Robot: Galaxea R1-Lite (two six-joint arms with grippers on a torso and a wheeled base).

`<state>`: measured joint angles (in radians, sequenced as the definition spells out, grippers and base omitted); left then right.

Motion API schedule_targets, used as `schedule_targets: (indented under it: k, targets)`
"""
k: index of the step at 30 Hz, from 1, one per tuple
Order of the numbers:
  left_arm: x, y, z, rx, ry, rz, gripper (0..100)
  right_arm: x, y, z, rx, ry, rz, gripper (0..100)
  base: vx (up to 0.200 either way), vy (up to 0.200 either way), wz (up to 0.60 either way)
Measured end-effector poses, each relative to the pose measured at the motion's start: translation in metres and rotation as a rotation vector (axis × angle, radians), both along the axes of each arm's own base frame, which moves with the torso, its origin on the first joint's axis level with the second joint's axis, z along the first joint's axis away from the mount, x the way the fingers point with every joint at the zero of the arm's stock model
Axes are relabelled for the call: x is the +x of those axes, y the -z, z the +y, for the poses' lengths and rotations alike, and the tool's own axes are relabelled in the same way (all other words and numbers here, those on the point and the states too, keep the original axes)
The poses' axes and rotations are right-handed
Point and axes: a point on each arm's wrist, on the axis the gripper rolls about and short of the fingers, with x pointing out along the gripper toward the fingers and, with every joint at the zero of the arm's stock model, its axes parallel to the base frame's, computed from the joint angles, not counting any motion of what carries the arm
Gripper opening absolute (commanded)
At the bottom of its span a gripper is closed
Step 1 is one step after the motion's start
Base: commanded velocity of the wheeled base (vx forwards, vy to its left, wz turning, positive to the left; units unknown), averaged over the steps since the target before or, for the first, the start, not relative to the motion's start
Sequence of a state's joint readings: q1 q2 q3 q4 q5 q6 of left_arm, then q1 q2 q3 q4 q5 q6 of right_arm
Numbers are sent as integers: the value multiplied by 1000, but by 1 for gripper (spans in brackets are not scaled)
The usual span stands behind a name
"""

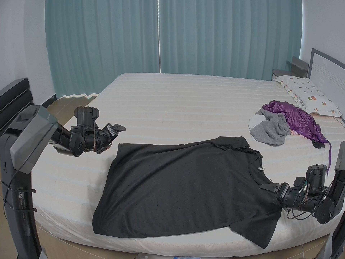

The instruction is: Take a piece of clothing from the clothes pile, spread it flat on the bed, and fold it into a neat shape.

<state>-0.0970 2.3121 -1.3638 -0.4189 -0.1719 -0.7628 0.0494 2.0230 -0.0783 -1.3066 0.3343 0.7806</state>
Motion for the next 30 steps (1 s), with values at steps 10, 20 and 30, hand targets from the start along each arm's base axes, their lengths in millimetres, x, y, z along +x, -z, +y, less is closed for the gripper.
schedule_targets:
  k: [10, 20, 30]
  targets:
    - [41, 40, -7, -28, -37, -10, 100, 0, 1, 0, 0, -2, 3, 100, 0, 0, 0]
    - [54, 61, -9, -17, -60, -23, 100, -2, 0, 2, 0, -7, 4, 100, 0, 0, 0]
    - [61, 74, -11, -15, -66, -34, 0, -2, -1, 3, 0, -15, -10, 100, 0, 0, 0]
